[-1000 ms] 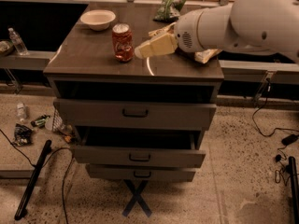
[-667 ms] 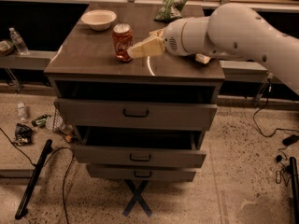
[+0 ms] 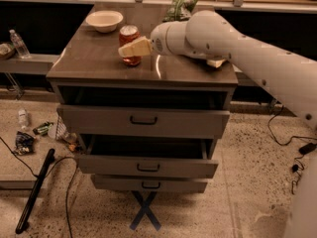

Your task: Move coke can near paper bowl

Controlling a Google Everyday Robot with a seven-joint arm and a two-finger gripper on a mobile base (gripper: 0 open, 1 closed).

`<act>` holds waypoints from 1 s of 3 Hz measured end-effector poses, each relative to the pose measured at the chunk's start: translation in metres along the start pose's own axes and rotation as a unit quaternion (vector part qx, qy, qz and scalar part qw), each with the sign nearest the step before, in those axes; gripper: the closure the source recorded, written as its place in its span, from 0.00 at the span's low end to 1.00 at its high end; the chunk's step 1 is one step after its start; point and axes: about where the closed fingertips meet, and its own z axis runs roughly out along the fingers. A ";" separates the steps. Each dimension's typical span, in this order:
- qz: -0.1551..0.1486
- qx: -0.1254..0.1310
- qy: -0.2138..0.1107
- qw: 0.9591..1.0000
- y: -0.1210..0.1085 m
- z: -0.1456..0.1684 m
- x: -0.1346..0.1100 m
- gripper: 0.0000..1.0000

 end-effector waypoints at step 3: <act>0.014 -0.041 0.020 0.999 -0.003 0.056 0.011 0.72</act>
Offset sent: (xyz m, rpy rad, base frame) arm 0.0286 0.0366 -0.0461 0.0229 0.1248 0.0720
